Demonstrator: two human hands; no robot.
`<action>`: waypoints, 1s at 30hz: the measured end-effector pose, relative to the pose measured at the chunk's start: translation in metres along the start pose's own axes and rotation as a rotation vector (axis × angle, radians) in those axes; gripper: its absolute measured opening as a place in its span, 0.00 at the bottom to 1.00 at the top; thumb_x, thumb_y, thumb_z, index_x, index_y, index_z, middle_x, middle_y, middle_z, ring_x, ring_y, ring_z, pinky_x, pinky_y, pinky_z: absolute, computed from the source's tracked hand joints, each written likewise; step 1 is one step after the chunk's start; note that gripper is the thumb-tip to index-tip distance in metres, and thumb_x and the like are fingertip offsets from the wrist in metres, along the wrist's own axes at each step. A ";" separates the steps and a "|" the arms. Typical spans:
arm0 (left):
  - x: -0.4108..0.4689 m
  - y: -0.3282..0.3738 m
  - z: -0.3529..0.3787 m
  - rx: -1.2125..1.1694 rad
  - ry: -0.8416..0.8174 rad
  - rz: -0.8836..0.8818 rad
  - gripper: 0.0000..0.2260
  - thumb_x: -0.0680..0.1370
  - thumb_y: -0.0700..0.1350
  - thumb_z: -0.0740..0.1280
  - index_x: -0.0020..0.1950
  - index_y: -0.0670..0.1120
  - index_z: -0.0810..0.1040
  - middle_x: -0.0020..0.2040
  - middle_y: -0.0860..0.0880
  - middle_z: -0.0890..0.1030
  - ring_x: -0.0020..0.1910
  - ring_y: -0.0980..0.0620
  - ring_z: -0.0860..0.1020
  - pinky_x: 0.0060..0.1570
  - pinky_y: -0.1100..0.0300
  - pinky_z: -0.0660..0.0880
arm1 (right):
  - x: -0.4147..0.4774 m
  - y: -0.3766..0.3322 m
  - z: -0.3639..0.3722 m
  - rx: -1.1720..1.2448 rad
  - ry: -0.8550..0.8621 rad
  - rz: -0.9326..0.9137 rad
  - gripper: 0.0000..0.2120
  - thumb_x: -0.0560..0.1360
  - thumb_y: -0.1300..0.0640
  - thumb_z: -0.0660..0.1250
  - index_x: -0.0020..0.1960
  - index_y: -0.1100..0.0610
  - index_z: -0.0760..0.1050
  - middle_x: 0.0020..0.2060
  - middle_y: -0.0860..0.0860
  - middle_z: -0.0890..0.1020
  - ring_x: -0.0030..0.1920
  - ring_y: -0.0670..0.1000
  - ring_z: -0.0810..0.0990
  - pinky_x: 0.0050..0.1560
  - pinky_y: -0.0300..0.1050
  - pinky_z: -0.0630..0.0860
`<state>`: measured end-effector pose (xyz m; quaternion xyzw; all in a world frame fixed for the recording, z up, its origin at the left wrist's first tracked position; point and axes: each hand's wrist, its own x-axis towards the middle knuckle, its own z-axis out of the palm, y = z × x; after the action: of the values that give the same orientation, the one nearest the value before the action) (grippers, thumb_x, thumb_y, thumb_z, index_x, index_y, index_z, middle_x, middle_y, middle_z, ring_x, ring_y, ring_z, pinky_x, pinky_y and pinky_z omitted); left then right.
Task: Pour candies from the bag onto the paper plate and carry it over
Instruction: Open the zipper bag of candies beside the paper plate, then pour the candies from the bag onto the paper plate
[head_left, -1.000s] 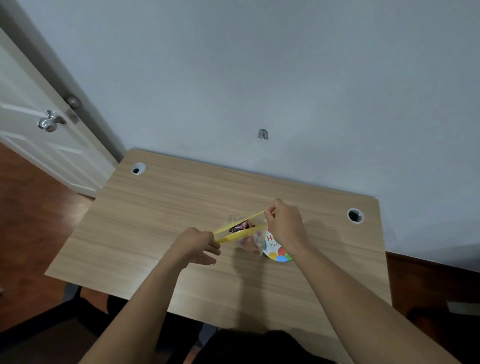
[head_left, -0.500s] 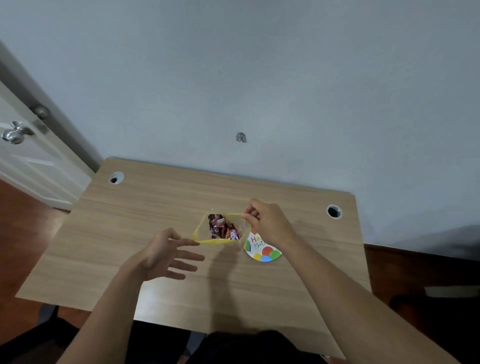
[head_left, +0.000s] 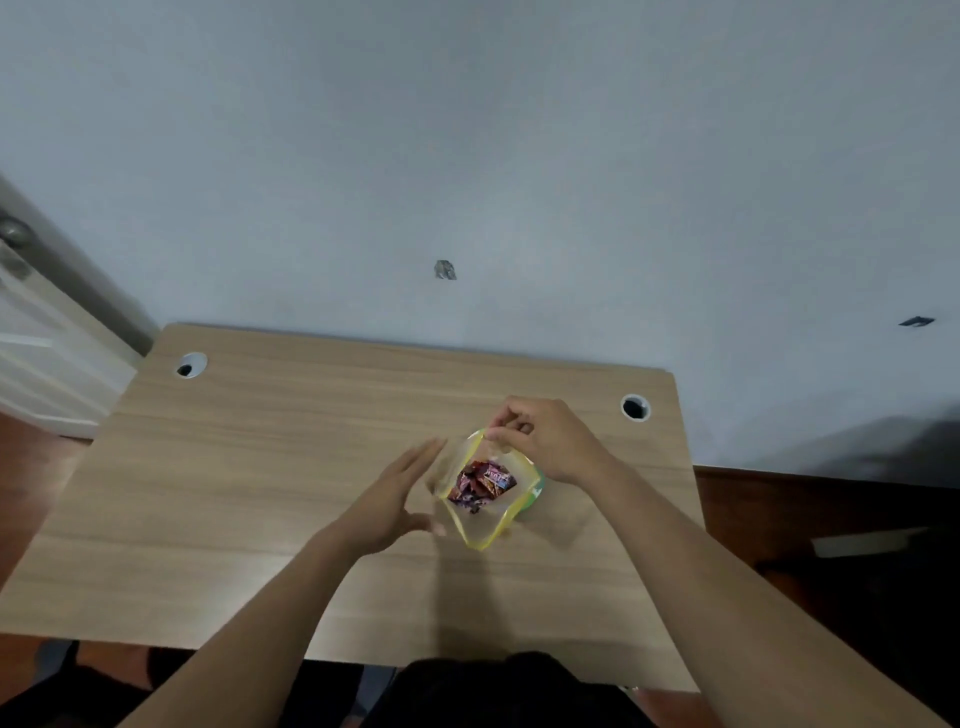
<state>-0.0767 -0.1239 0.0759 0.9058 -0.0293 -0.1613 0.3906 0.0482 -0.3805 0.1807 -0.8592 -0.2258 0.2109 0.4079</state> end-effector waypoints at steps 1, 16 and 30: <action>0.005 0.006 0.005 0.002 -0.010 0.059 0.46 0.74 0.60 0.78 0.86 0.61 0.57 0.87 0.60 0.57 0.86 0.55 0.54 0.83 0.56 0.56 | -0.001 0.002 -0.001 0.006 0.013 0.013 0.05 0.78 0.53 0.78 0.48 0.54 0.86 0.40 0.49 0.90 0.41 0.47 0.89 0.50 0.46 0.83; 0.011 0.079 0.009 -0.457 0.072 -0.064 0.19 0.87 0.58 0.55 0.49 0.68 0.84 0.43 0.58 0.88 0.40 0.59 0.84 0.47 0.60 0.79 | -0.038 0.055 0.001 0.926 0.236 0.574 0.34 0.83 0.29 0.55 0.62 0.54 0.87 0.59 0.56 0.89 0.57 0.53 0.86 0.57 0.51 0.76; 0.054 0.065 0.066 -0.606 0.056 -0.279 0.18 0.87 0.61 0.58 0.73 0.57 0.75 0.58 0.53 0.88 0.57 0.49 0.87 0.58 0.54 0.82 | -0.063 0.084 0.067 0.498 0.054 0.528 0.20 0.87 0.38 0.56 0.64 0.47 0.81 0.55 0.37 0.85 0.66 0.44 0.80 0.68 0.41 0.70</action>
<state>-0.0420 -0.2251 0.0657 0.7477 0.1551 -0.1897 0.6171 -0.0218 -0.4224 0.0863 -0.7673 0.0731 0.3346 0.5421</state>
